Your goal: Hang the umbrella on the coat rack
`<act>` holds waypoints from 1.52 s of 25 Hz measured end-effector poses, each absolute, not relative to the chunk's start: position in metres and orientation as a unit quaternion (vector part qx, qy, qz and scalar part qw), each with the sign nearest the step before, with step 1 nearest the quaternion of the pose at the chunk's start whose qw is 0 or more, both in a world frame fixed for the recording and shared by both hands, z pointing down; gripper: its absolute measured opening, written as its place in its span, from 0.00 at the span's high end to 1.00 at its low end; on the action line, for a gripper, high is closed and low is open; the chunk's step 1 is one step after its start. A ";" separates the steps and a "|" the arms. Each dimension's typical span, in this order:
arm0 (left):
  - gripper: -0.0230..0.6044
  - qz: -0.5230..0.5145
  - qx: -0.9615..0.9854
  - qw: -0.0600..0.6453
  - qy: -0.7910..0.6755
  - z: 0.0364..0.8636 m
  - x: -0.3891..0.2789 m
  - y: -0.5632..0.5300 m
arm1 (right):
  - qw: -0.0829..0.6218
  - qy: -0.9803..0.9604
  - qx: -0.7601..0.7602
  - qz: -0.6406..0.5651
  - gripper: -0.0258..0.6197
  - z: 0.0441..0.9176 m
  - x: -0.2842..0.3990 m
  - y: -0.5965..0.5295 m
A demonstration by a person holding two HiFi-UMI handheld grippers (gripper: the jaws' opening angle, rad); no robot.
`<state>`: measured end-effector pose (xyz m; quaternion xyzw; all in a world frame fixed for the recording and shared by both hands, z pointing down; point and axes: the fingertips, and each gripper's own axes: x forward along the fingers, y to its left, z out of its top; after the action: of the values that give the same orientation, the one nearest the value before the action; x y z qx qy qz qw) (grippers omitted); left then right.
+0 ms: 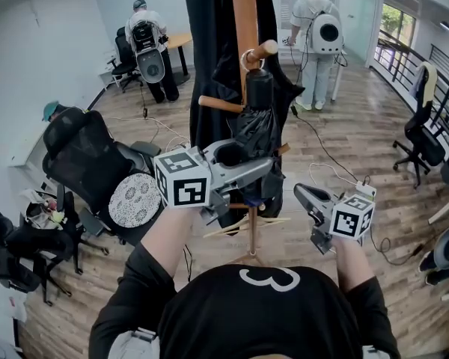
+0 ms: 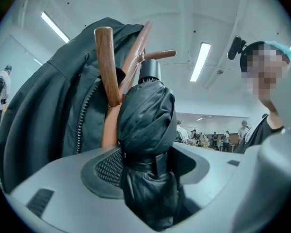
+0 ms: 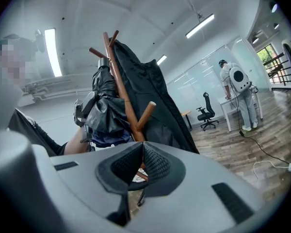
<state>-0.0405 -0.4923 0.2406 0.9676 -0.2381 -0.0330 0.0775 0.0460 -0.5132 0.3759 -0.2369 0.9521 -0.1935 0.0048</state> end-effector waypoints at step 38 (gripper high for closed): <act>0.88 0.016 0.936 0.119 -0.332 0.365 -0.071 -0.302 | -0.001 0.980 -0.191 -0.054 0.92 0.354 -0.007 -0.303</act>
<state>-0.0710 -0.3025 0.3654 0.9356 -0.3318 0.0164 0.1191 -0.0069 -0.3025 0.3541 -0.1906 0.9802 -0.0542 -0.0014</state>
